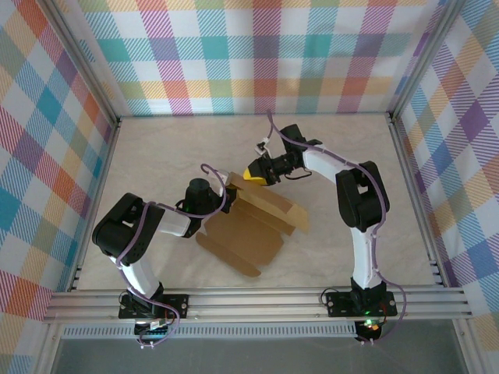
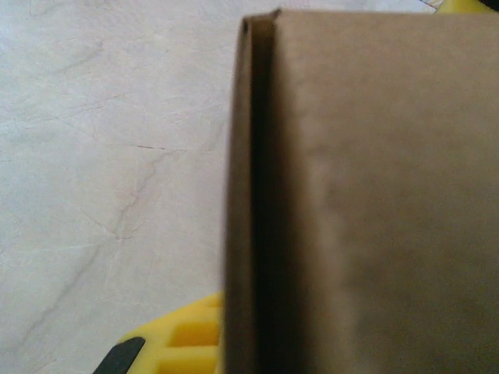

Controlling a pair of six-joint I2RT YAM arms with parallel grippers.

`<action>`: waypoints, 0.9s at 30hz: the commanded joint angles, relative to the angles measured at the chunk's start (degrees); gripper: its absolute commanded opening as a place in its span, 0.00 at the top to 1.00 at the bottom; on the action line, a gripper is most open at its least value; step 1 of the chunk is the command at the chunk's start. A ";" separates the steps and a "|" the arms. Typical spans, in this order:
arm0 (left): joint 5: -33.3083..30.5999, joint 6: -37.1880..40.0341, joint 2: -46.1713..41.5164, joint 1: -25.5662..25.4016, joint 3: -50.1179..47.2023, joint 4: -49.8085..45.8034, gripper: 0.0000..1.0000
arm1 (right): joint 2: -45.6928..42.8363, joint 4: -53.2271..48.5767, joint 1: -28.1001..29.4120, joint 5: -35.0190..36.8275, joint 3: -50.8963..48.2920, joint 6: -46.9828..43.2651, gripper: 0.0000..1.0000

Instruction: Fold the paper box

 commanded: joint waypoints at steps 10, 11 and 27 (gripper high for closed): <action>-0.05 -17.62 1.21 2.49 2.80 -1.82 1.00 | -19.65 19.90 -7.64 17.72 -11.80 16.33 0.20; -0.64 -19.98 1.64 2.59 2.99 -1.57 1.00 | -21.74 21.19 -8.28 19.57 -13.15 17.18 0.20; -1.42 -49.70 4.90 2.86 7.53 3.71 1.00 | -50.13 35.69 -16.89 35.08 -38.71 28.07 0.22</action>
